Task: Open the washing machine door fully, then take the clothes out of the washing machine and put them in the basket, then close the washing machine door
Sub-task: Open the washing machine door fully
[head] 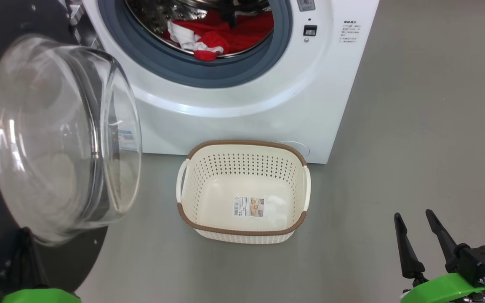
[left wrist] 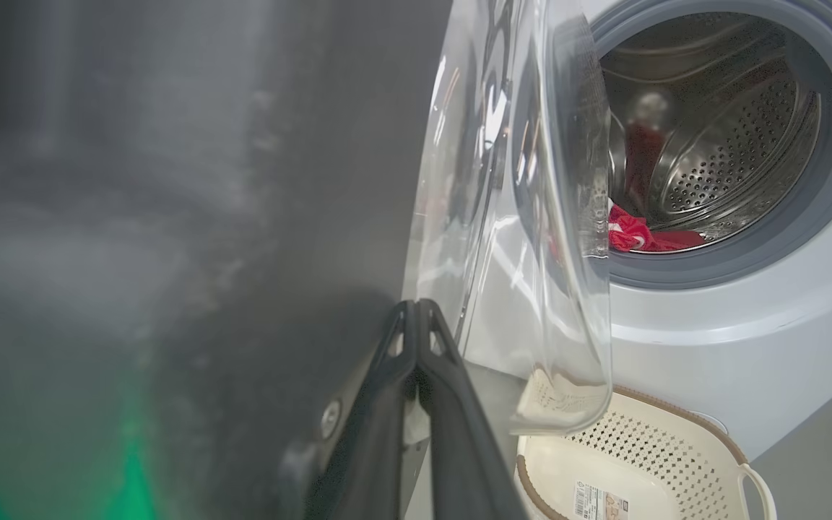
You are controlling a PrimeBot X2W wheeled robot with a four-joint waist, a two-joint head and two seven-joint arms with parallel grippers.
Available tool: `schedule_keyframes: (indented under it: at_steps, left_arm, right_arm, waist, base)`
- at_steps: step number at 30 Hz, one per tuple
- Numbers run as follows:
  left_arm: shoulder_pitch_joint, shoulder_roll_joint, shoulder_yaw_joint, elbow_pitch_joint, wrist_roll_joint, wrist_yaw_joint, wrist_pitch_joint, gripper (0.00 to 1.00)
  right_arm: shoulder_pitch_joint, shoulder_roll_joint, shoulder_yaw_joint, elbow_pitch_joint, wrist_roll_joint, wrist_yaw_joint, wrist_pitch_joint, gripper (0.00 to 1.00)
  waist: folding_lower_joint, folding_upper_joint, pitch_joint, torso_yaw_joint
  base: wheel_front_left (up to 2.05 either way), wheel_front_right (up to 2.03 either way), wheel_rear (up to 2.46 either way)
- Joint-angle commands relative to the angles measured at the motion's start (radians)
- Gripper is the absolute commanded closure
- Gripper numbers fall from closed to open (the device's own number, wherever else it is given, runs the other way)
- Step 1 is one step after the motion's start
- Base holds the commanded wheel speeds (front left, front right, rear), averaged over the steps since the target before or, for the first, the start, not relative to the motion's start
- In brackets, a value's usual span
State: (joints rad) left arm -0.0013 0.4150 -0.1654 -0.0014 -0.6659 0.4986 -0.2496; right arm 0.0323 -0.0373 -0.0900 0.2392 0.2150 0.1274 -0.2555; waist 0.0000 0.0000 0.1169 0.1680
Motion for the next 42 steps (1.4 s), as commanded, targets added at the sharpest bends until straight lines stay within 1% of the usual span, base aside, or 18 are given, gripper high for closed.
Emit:
schedule_keyframes:
  at_steps: [1,7,15,22,26,30,33,35,36,42]
  left_arm:
    - [-0.018,0.026,0.069,-0.009,0.015,-0.004,-0.012,1.00]
    - [-0.025,0.002,0.190,0.038,0.033,-0.060,-0.012,1.00]
    - [-0.070,-0.024,0.334,0.138,0.056,-0.136,-0.012,1.00]
    - [-0.107,-0.054,0.418,0.201,0.094,-0.196,-0.012,1.00]
    - [-0.124,-0.081,0.457,0.224,0.126,-0.225,-0.012,1.00]
    - [-0.125,-0.102,0.473,0.229,0.156,-0.248,-0.012,1.00]
    - [-0.116,-0.126,0.477,0.212,0.180,-0.257,-0.012,1.00]
    - [-0.102,-0.151,0.475,0.179,0.204,-0.259,-0.012,1.00]
    - [-0.102,-0.151,0.475,0.179,0.204,-0.259,-0.012,1.00]
    - [-0.032,-0.225,0.443,0.076,0.262,-0.270,-0.012,1.00]
  right_arm:
    - [-0.036,-0.013,0.017,-0.027,-0.016,0.003,-0.006,0.00]
    - [-0.046,-0.013,0.008,-0.036,-0.030,0.003,-0.006,0.00]
    - [-0.063,-0.015,0.001,-0.041,-0.042,0.003,-0.006,0.00]
    - [-0.074,-0.020,0.002,-0.039,-0.043,0.003,-0.006,0.00]
    - [-0.078,-0.020,0.004,-0.036,-0.043,0.003,-0.006,0.00]
    - [-0.078,-0.020,0.004,-0.033,-0.043,0.003,-0.006,0.00]
    - [-0.076,-0.020,0.003,-0.033,-0.042,0.003,-0.006,0.00]
    - [-0.073,-0.020,0.004,-0.032,-0.042,0.003,-0.006,0.00]
    - [-0.073,-0.020,0.004,-0.032,-0.042,0.003,-0.006,0.00]
    - [-0.063,-0.018,0.006,-0.034,-0.039,0.003,-0.006,0.00]
  waist:
    - [0.0000,0.0000,0.006,0.002]
    - [0.0000,0.0000,0.032,0.009]
    - [0.0000,0.0000,0.057,0.013]
    - [0.0000,0.0000,0.068,0.016]
    - [0.0000,0.0000,0.069,0.016]
    - [0.0000,0.0000,0.065,0.016]
    - [0.0000,0.0000,0.058,0.017]
    - [0.0000,0.0000,0.050,0.015]
    - [0.0000,0.0000,0.050,0.015]
    - [0.0000,0.0000,0.029,0.013]
  base:
    - [0.00,0.00,0.00]
    - [0.00,0.00,0.00]
    - [0.00,0.00,0.00]
    - [0.00,0.00,0.00]
    - [0.00,0.00,0.00]
    - [0.00,0.00,0.00]
    - [0.00,0.00,0.00]
    - [0.00,0.00,0.00]
    - [0.00,0.00,0.00]
    - [0.00,0.00,0.00]
